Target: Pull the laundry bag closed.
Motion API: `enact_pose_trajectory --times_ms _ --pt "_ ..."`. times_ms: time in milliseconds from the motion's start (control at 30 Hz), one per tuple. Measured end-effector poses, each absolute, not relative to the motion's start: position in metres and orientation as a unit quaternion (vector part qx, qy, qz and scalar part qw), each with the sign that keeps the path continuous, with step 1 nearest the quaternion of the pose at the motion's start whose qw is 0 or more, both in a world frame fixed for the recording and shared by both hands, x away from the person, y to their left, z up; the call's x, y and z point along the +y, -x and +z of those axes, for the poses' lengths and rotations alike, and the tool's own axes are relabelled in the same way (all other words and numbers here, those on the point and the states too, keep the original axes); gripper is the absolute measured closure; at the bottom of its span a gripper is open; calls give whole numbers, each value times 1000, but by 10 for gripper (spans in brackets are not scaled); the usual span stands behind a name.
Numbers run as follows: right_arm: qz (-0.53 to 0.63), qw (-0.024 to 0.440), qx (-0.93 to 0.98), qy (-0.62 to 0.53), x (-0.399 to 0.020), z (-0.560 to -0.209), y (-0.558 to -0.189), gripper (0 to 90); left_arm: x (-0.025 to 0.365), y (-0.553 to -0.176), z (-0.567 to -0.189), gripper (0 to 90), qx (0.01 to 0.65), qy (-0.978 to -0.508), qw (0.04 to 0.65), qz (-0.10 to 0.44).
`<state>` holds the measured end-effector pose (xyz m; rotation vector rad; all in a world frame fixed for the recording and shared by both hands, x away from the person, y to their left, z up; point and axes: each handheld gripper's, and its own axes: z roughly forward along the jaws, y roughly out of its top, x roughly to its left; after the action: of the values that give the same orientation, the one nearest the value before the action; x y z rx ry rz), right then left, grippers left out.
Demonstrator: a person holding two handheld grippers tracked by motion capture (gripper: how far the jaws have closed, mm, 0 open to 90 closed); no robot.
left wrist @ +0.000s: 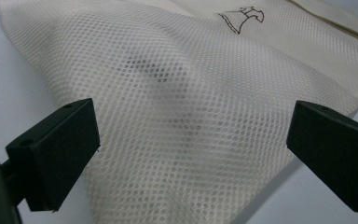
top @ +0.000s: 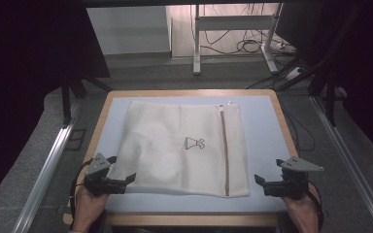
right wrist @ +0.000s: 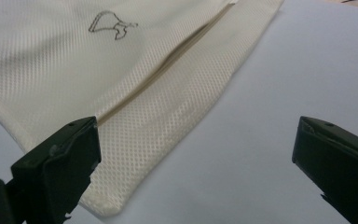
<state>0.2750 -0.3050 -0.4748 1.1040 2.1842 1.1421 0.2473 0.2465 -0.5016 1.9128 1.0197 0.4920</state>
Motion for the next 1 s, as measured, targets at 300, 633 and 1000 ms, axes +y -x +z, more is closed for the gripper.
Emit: enact_pose_trajectory --times_ms 300,633,1000 --pt "407 221 802 -378 -301 -475 -274 12 246 -249 -502 21 416 -769 439 206" --pt "401 222 810 -365 -297 -476 -273 12 248 -249 -502 33 425 -764 440 205" --pt "401 231 809 -364 -298 -474 -271 14 248 -249 -500 39 419 -766 438 213"
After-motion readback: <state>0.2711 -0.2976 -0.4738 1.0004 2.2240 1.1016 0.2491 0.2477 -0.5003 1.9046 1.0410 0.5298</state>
